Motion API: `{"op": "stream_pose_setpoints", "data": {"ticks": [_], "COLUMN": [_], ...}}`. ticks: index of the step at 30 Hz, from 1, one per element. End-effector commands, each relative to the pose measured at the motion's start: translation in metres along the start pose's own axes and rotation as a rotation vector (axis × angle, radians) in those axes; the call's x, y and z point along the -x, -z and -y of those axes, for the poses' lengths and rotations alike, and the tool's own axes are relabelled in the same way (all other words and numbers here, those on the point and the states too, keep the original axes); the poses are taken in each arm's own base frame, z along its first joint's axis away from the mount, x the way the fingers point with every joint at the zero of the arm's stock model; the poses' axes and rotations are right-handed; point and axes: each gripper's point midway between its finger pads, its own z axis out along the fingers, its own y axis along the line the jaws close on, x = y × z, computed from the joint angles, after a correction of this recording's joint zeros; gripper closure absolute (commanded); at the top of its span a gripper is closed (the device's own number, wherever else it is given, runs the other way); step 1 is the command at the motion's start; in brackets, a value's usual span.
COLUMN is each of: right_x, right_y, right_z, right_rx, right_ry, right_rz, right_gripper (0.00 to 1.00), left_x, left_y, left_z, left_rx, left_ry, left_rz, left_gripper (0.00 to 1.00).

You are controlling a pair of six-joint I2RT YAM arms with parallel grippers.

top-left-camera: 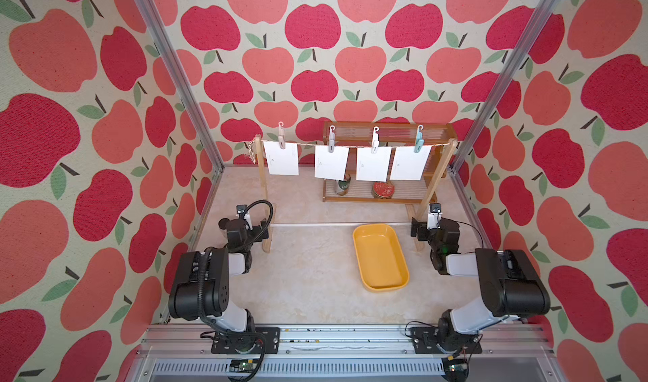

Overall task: Remove the postcards from the strings
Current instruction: Pinch the postcard on the clothesline.

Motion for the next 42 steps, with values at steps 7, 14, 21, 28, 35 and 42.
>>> {"op": "stream_pose_setpoints", "data": {"ticks": [7,14,21,28,35,42], "right_x": [0.005,0.005,0.005,0.009,0.035,0.078], "right_y": [-0.001,0.0,-0.001,0.0,0.016,0.053], "right_z": [-0.001,-0.001,0.0,0.003,0.014,0.026], "right_rx": [0.005,0.01,0.009,-0.007,-0.033,-0.043], "right_ry": [0.003,-0.003,-0.006,-0.012,-0.057,-0.14], "right_rz": [0.008,0.008,0.006,0.017,-0.053,-0.016], "right_gripper": [0.01,0.01,0.01,0.01,0.01,0.01], "left_x": [0.007,0.008,0.008,0.01,0.029,0.053], "left_y": [-0.003,-0.003,-0.003,-0.003,0.012,0.043], "left_z": [0.001,0.001,0.001,-0.003,-0.012,-0.01], "left_rx": [0.005,0.001,-0.001,0.028,0.092,0.132], "left_ry": [0.005,0.01,0.01,0.018,0.102,0.197], "left_rz": [0.018,0.019,0.018,0.013,-0.074,-0.076], "left_gripper": [0.01,0.01,0.0,0.01,0.01,0.01]}}
